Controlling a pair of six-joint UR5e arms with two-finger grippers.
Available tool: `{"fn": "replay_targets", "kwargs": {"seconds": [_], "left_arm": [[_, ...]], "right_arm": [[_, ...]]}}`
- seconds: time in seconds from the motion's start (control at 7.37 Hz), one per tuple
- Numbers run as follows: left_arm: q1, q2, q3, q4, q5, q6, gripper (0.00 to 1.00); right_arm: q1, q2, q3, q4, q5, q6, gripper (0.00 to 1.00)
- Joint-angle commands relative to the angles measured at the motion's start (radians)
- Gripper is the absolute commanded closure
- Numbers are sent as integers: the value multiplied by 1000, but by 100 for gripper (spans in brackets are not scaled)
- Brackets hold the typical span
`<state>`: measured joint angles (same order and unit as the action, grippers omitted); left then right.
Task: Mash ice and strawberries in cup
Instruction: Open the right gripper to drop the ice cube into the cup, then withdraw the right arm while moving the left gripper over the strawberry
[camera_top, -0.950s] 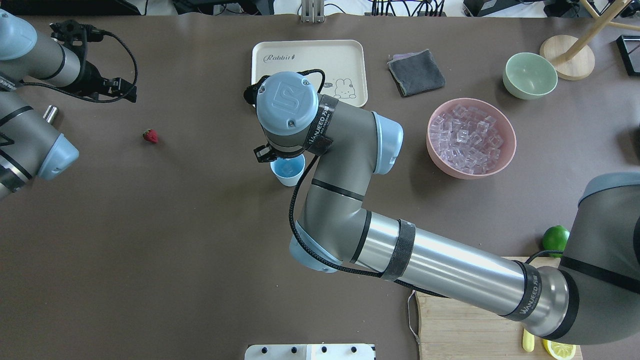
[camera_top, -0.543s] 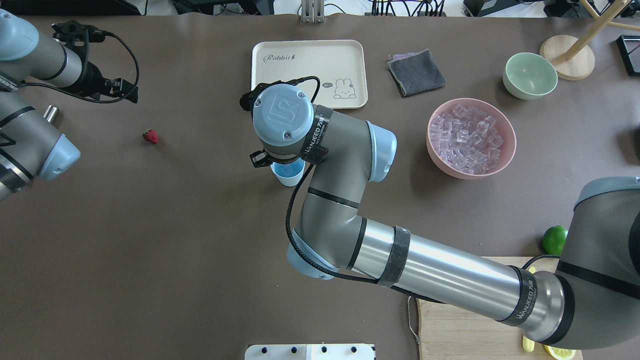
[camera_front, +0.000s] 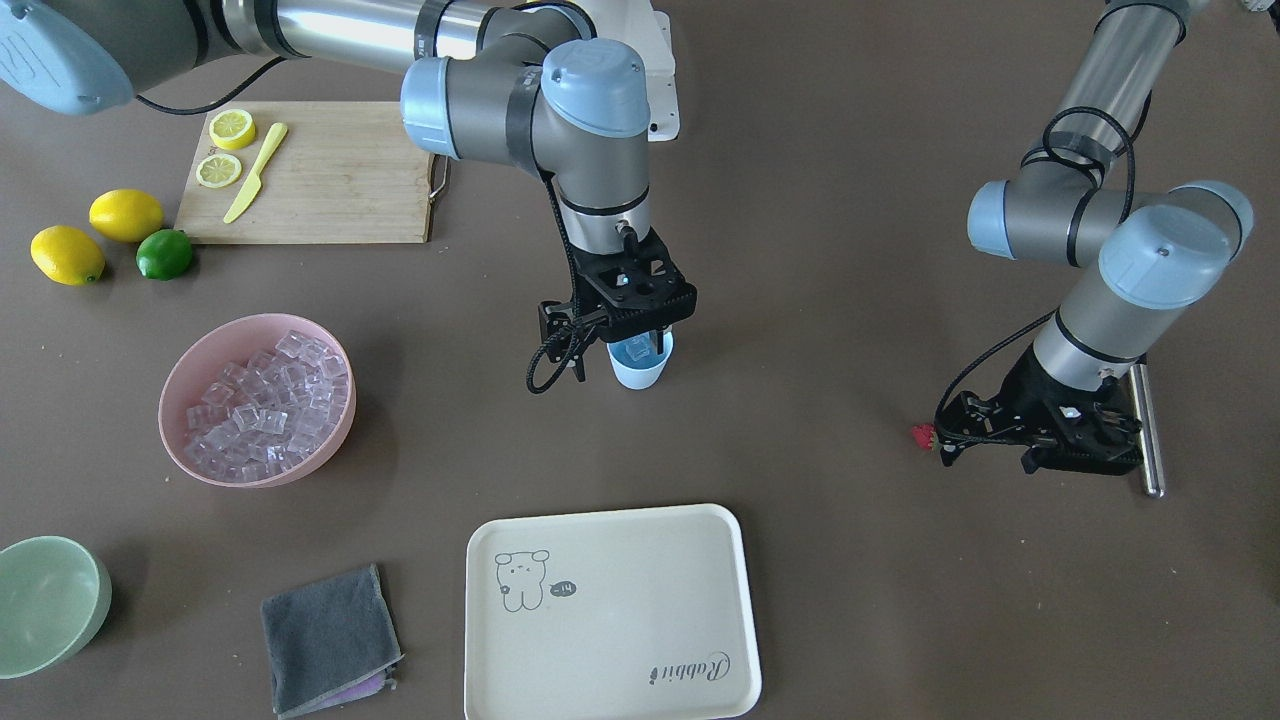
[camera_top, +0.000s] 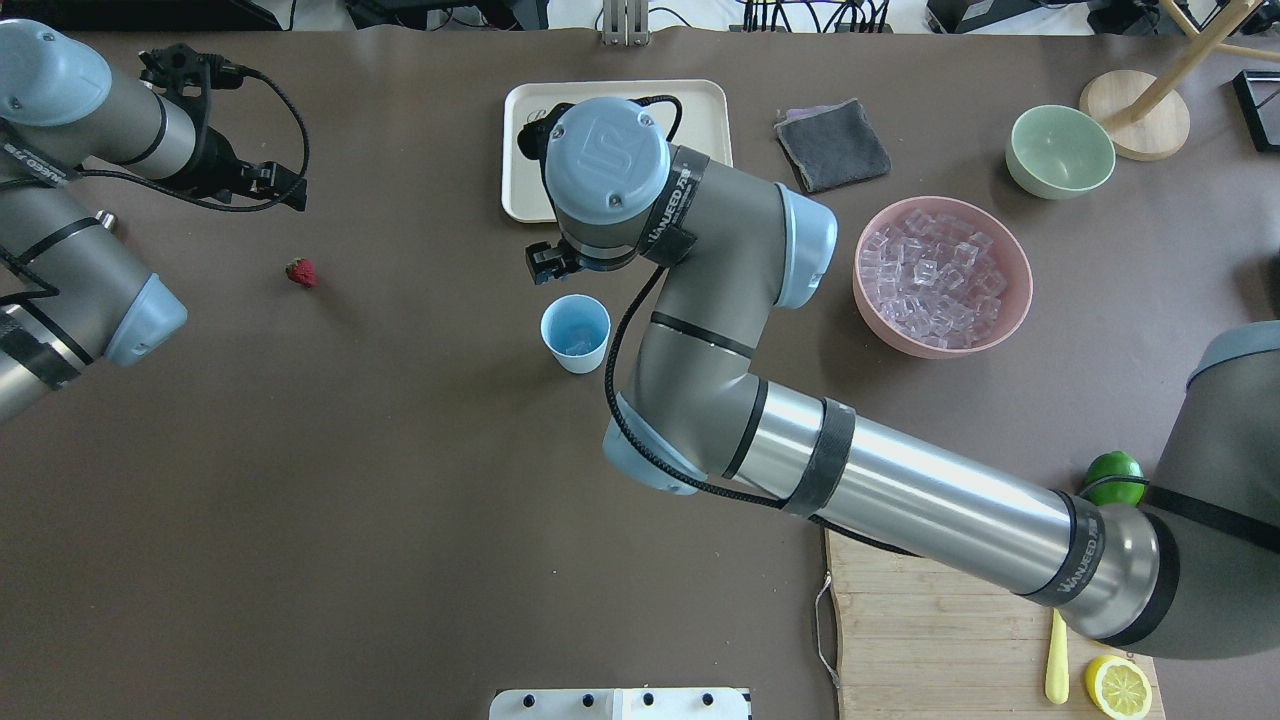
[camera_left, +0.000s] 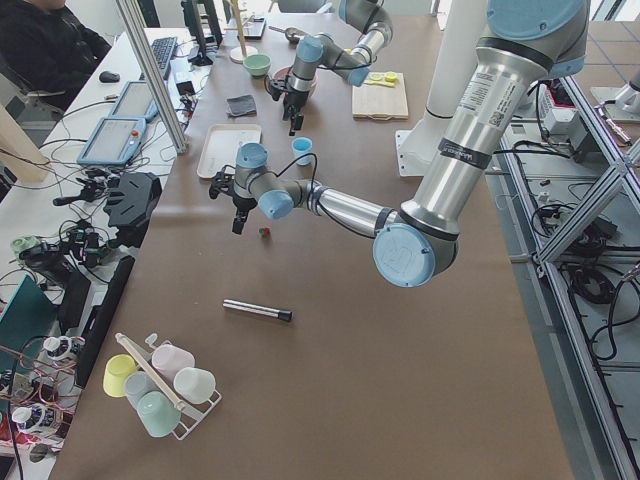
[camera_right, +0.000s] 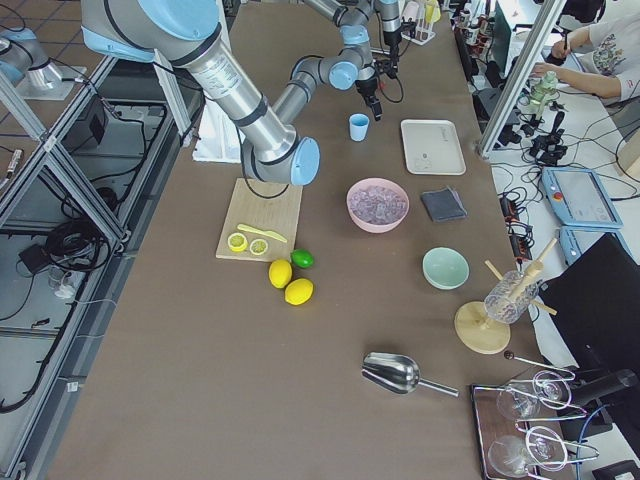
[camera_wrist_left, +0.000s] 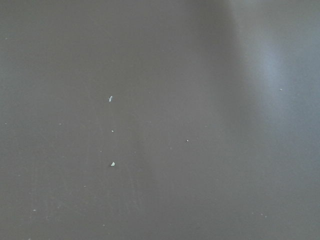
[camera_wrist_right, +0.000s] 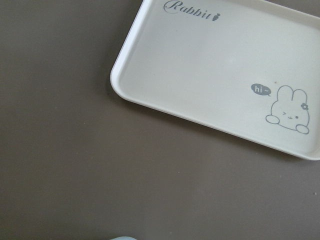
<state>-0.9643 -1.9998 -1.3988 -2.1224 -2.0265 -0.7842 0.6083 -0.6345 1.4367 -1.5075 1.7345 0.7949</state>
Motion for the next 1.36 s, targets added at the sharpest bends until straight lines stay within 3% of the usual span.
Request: {"fn": "replay_targets", "kwargs": {"seconds": [0.0, 0.14, 0.27, 0.41, 0.68, 0.95, 1.22], "left_arm": [[80, 15, -8, -5, 65, -18, 2], [134, 16, -15, -11, 115, -27, 2], [136, 22, -20, -10, 114, -35, 2], [134, 41, -17, -5, 114, -44, 2], [136, 59, -8, -22, 115, -41, 2], [128, 56, 14, -19, 114, -33, 5], [118, 49, 15, -10, 114, -32, 29]], "right_arm": [[250, -176, 130, 3, 284, -241, 1], [378, -298, 213, -5, 351, -398, 1], [534, -398, 209, -5, 526, -631, 1], [688, -500, 203, -7, 630, -836, 1], [848, -592, 147, -55, 715, -1165, 1], [933, -685, 152, -56, 734, -1316, 1], [956, -750, 174, -53, 744, -1396, 1]]}}
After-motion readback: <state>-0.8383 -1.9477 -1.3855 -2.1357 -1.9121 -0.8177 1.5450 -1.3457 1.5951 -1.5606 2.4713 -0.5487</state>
